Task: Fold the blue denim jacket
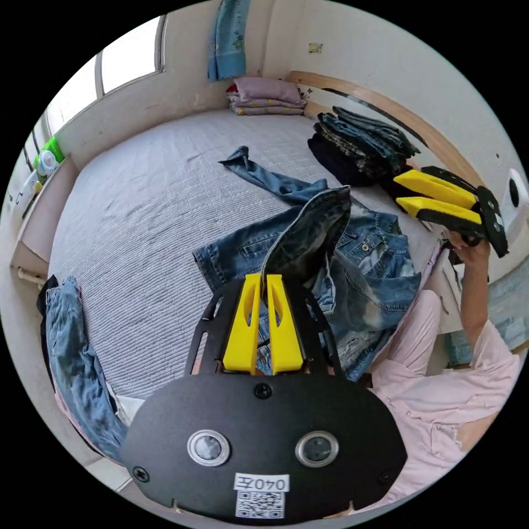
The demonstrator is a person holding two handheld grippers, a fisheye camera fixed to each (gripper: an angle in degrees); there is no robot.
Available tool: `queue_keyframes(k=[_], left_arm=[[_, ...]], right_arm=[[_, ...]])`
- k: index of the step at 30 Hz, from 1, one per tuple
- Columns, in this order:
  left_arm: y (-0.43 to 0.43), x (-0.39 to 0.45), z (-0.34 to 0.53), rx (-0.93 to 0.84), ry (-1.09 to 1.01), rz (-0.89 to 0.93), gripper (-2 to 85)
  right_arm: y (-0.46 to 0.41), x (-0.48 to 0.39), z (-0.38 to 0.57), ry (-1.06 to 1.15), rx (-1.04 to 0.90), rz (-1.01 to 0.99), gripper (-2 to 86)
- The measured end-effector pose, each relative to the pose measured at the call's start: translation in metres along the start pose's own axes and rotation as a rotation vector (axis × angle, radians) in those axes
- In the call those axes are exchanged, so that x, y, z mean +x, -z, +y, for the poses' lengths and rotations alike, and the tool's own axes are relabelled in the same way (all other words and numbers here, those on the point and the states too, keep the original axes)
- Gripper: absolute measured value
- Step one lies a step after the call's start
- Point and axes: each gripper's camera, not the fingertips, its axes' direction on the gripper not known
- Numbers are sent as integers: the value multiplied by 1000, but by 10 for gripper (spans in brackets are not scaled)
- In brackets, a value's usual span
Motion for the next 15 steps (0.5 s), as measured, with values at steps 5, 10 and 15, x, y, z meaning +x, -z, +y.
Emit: queue_keyframes(k=[5, 10, 15], left_arm=[[-98, -42, -19, -199, 138, -164, 22], [-46, -50, 35, 280, 27, 94, 71], [-57, 0, 51, 215, -309, -78, 76]], right_arm=[[-22, -20, 57, 13, -20, -65, 53], [-48, -57, 105, 17, -68, -230, 72], [-73, -114, 120, 10, -106, -328, 106]])
